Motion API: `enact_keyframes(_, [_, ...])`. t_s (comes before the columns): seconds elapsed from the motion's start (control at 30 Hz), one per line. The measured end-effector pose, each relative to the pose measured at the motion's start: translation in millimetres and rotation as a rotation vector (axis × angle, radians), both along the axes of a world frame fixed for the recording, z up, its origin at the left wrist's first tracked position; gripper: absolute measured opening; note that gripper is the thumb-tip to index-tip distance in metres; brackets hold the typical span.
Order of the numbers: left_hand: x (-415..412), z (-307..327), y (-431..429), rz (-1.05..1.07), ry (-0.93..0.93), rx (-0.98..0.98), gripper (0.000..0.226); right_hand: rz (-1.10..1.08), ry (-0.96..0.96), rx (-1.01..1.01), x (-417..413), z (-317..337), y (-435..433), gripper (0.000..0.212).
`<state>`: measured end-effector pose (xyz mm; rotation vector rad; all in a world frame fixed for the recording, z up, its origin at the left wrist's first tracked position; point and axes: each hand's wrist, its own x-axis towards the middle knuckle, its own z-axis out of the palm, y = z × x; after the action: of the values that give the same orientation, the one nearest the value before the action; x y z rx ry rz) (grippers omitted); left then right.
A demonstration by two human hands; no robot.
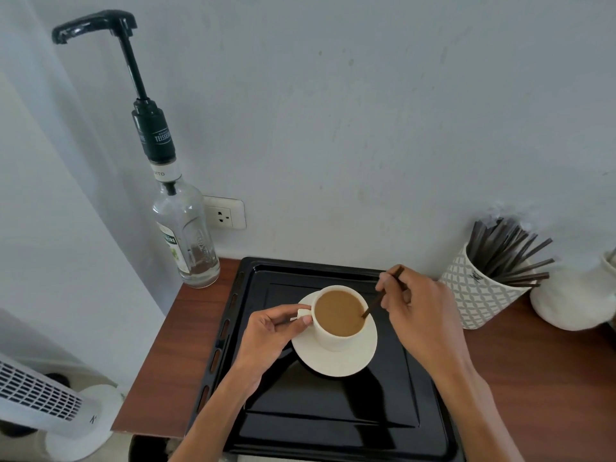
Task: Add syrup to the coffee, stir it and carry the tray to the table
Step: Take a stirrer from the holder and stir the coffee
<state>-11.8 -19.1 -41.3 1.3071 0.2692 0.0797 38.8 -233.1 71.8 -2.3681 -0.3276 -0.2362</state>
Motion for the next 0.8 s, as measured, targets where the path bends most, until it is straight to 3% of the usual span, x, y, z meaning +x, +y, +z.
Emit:
enact_keyframes(0.27, [-0.2,1.3,0.8,-0.024,-0.003,-0.006,0.029,0.094,0.025,0.069,-13.7,-5.1,39.7,0.022])
enact_keyframes(0.53, [-0.7,1.5,0.7,-0.018,0.010,-0.010,0.028,-0.037,-0.004,-0.012,6.1,-1.8,7.0,0.025])
enact_keyframes(0.8, [-1.0,2.6,0.4,-0.019,0.010,0.004,0.031,0.116,0.067,0.107,-9.2,-10.2,28.7,0.024])
